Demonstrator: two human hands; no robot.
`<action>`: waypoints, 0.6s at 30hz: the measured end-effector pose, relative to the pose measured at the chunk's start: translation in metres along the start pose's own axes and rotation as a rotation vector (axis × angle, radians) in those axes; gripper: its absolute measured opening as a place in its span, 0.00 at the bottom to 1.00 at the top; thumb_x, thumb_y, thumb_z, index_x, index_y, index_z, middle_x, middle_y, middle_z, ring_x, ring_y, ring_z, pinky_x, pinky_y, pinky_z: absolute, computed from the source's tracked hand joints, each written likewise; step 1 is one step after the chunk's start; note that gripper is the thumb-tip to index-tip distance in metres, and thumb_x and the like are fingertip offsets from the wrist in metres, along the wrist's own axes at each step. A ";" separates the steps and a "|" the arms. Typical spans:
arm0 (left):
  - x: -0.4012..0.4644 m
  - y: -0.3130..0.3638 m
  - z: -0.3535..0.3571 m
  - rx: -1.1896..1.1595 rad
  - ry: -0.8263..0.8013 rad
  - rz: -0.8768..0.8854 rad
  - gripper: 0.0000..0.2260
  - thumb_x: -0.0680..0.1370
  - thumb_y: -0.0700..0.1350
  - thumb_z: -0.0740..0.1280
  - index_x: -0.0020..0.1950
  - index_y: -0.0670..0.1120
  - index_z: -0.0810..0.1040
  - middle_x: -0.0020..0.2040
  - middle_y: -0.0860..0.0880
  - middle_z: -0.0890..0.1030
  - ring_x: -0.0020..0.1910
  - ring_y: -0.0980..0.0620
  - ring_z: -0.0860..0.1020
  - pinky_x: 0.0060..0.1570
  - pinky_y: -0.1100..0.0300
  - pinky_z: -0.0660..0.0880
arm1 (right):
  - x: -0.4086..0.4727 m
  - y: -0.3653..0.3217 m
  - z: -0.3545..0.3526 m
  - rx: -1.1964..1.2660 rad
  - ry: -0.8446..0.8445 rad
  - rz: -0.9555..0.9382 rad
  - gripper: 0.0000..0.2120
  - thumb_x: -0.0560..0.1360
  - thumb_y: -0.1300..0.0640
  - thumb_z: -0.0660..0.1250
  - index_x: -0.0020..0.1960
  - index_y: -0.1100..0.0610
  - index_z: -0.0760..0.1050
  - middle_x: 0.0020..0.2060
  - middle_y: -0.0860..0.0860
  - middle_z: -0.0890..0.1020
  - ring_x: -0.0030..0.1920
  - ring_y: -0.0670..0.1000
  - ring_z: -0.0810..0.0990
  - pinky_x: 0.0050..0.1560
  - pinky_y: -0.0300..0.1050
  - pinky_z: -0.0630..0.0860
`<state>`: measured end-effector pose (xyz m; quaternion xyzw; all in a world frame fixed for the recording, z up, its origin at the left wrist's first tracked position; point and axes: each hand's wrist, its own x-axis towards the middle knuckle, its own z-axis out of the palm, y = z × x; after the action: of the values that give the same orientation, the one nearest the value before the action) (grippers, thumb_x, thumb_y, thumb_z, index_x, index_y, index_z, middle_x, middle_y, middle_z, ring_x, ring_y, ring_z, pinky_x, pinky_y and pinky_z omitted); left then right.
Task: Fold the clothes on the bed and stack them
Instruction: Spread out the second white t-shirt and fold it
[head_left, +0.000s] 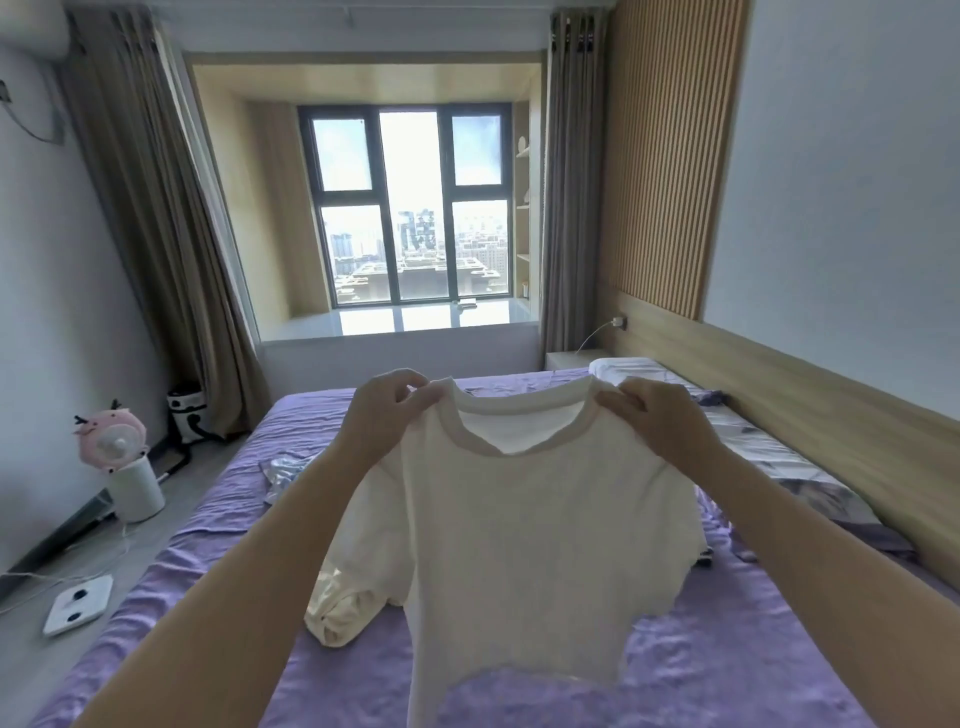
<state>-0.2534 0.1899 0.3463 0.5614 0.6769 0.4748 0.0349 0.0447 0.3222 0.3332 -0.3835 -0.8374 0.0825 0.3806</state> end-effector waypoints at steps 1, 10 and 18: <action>-0.002 0.000 0.001 0.024 -0.014 0.023 0.08 0.75 0.55 0.68 0.41 0.52 0.78 0.31 0.52 0.73 0.30 0.55 0.70 0.32 0.62 0.66 | -0.003 0.002 -0.002 -0.010 0.011 -0.024 0.25 0.75 0.46 0.65 0.27 0.53 0.57 0.22 0.47 0.63 0.27 0.48 0.65 0.30 0.38 0.60; 0.001 -0.012 0.028 0.076 -0.038 0.033 0.13 0.73 0.58 0.69 0.37 0.52 0.71 0.32 0.54 0.76 0.31 0.60 0.72 0.33 0.62 0.68 | -0.002 0.019 -0.001 -0.021 0.023 -0.142 0.26 0.71 0.36 0.60 0.26 0.51 0.55 0.21 0.47 0.62 0.25 0.47 0.62 0.30 0.43 0.63; 0.019 -0.091 0.124 0.179 -0.299 -0.168 0.14 0.72 0.55 0.71 0.37 0.49 0.71 0.33 0.52 0.74 0.33 0.52 0.70 0.35 0.57 0.66 | 0.014 0.100 0.092 -0.174 -0.287 -0.076 0.25 0.74 0.39 0.63 0.28 0.52 0.57 0.22 0.49 0.66 0.28 0.52 0.71 0.34 0.47 0.68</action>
<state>-0.2547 0.2870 0.2251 0.5682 0.7481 0.3195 0.1245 0.0326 0.4153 0.2343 -0.3671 -0.9011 0.0492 0.2252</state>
